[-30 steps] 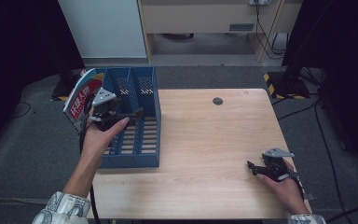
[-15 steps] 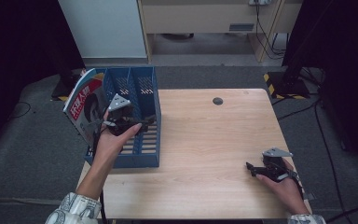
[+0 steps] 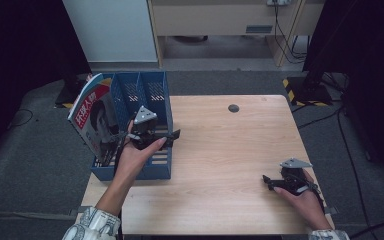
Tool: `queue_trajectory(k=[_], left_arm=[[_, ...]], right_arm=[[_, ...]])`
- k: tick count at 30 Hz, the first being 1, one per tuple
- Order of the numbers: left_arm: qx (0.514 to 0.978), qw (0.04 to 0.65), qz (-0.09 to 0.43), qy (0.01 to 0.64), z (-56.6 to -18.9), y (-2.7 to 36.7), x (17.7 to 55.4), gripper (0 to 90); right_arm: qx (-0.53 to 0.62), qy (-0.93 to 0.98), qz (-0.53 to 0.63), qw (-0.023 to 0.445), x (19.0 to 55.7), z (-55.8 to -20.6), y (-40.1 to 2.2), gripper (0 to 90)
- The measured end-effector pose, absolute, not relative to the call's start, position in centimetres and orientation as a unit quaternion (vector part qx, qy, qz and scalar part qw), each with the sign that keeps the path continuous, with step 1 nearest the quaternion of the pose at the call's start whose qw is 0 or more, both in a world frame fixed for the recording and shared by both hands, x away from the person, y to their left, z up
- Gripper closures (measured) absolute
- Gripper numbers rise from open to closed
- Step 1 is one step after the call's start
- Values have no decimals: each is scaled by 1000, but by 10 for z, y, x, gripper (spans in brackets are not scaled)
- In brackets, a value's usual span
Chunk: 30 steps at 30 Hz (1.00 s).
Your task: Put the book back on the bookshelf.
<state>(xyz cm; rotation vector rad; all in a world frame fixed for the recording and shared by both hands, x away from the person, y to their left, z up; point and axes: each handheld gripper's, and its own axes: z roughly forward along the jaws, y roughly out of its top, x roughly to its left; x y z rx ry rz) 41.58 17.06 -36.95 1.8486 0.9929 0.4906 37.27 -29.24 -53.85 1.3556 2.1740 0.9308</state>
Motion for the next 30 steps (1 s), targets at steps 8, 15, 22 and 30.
queue_trajectory(k=[8, 15, 22, 30], left_arm=[[764, 474, 183, 397, -379, 149, 416, 26], [773, 473, 173, 386, -387, 128, 415, 26], [784, 466, 162, 377, -396, 103, 417, 29], [795, 460, 153, 364, -411, 70, 415, 32]], right_arm=[[489, 780, 332, 204, 372, -539, -291, 71], [490, 780, 330, 205, 372, -539, -291, 66], [492, 779, 329, 206, 372, -539, -290, 66], [493, 779, 328, 206, 371, -539, -290, 66]])
